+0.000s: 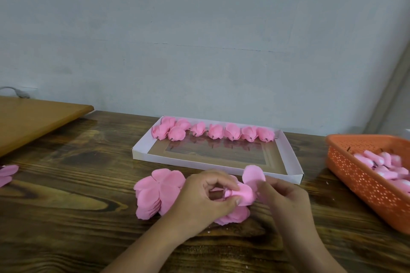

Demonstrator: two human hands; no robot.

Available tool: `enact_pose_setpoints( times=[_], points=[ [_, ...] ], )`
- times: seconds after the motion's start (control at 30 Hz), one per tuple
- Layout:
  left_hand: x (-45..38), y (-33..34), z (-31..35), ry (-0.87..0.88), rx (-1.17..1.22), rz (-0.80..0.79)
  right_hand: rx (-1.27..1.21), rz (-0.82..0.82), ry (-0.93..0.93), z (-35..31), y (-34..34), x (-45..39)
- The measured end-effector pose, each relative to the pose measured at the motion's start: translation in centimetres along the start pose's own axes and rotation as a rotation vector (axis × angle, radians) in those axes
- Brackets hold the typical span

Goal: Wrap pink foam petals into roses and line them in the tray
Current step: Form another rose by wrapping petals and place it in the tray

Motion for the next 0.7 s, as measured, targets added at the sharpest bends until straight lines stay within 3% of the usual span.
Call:
enact_pose_setpoints(
  times=[0.3,0.47,0.63,0.7],
  points=[
    [0.0,0.0,0.3,0.020,-0.065,0.008,0.112,0.099,-0.246,-2.5,0.2,1.8],
    [0.0,0.2,0.2,0.011,-0.031,-0.001,0.326,0.098,-0.470,-5.0,0.8,2.7],
    [-0.1,0.1,0.2,0.007,0.023,0.010,0.335,0.080,-0.438,-4.1,1.1,2.3],
    [-0.1,0.0,0.2,0.017,0.019,0.007,0.228,0.042,-0.313,-2.9,1.0,1.8]
  ],
)
Point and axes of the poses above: each hand's wrist, its own x-axis away from the middle knuckle, its own y-axis out of the palm, z = x × y, the point moved 9 cm from there along -x, towards the middle knuckle, and after that the axes turned 14 degrees about x, right-handed, at the moved point
